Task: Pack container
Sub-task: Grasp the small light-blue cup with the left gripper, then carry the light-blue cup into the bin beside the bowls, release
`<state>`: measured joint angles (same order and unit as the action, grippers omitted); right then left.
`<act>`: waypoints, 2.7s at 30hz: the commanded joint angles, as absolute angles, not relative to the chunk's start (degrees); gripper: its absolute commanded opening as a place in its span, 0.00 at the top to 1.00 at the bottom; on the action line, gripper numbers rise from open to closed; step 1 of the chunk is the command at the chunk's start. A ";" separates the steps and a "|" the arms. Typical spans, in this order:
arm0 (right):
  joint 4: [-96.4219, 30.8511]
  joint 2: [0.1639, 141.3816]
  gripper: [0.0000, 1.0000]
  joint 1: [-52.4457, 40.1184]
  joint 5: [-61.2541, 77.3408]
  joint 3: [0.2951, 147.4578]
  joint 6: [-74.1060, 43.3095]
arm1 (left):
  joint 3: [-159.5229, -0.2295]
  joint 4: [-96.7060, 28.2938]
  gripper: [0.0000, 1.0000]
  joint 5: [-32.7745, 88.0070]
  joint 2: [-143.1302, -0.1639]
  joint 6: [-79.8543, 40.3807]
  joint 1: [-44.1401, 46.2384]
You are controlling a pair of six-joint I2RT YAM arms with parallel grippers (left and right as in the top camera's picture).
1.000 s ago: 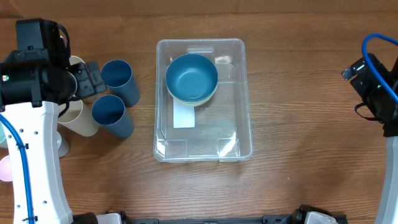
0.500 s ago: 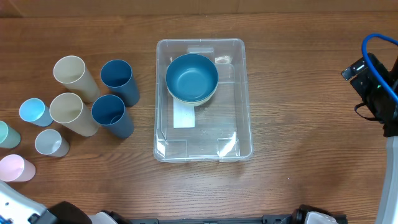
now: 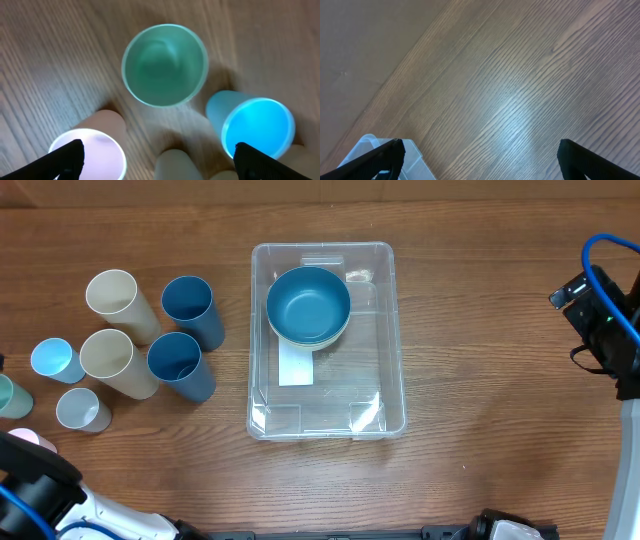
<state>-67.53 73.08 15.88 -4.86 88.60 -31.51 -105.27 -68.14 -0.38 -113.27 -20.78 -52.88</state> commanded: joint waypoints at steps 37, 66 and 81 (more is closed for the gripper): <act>-67.31 72.77 0.00 16.14 -5.04 88.99 -31.75 | -106.13 -55.11 0.96 7.31 -126.28 -12.45 -60.18; -67.31 72.77 0.00 16.14 -5.04 88.99 -31.75 | -114.83 -71.64 0.96 12.69 -96.23 -5.85 23.53; -67.31 72.77 0.00 16.14 -5.04 88.99 -31.75 | -114.83 -67.44 0.95 6.39 -126.58 -4.69 34.35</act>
<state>-67.53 73.08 15.88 -4.86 88.60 -31.48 -114.67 -67.88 7.49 -123.55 -6.37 34.41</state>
